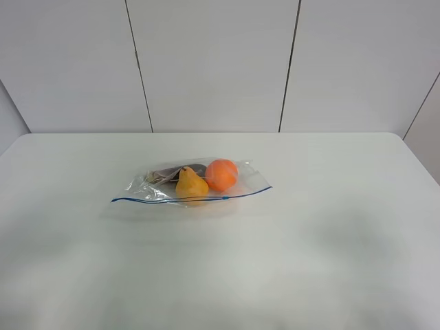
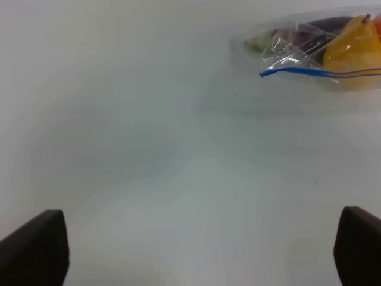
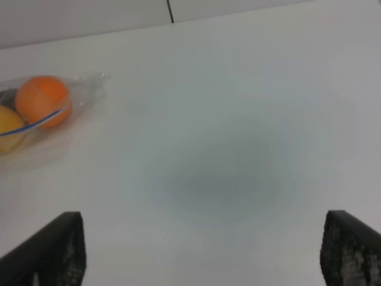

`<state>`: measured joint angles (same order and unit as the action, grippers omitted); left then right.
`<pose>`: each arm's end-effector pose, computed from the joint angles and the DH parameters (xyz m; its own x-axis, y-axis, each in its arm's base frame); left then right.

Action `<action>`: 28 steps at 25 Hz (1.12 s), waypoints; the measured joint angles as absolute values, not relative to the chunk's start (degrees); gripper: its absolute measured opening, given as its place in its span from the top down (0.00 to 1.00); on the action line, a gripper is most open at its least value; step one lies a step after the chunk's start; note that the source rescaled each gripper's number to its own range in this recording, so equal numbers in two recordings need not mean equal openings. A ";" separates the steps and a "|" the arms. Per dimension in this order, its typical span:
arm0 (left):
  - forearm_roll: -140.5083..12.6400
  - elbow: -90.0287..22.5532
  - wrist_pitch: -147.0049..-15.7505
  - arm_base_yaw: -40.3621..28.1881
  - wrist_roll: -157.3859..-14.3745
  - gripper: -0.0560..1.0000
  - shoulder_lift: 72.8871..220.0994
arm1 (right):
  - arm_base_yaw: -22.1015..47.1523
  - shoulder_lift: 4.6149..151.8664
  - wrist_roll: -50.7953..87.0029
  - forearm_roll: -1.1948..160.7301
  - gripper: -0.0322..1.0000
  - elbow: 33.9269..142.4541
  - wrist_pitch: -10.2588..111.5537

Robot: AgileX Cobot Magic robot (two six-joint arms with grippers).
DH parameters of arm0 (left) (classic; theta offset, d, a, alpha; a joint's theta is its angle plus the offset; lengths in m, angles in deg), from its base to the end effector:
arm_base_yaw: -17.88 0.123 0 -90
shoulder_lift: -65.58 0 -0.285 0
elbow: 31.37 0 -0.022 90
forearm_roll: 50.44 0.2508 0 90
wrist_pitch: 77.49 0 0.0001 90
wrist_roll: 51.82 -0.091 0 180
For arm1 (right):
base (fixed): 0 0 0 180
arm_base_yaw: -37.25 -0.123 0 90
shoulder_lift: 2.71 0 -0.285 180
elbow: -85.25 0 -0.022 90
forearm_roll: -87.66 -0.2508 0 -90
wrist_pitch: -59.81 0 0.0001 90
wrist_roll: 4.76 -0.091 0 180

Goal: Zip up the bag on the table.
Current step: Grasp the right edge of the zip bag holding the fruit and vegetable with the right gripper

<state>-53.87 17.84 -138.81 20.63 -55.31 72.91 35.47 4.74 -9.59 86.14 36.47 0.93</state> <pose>-0.0050 -0.0050 0.2735 -0.4659 0.0098 -0.8848 0.0134 0.9999 0.0040 -0.0041 0.0019 0.2790 -0.4270 0.0846 -0.9003 -0.0099 0.9951 0.0982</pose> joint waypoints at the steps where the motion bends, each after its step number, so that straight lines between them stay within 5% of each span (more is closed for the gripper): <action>1: -53.87 17.84 -138.81 20.63 -55.31 0.00 72.91 | 35.47 4.74 -9.59 86.14 0.00 36.47 0.93; 28: -53.87 17.84 -138.76 20.63 -55.31 0.00 72.91 | 35.47 4.74 -9.59 86.14 0.00 36.47 1.03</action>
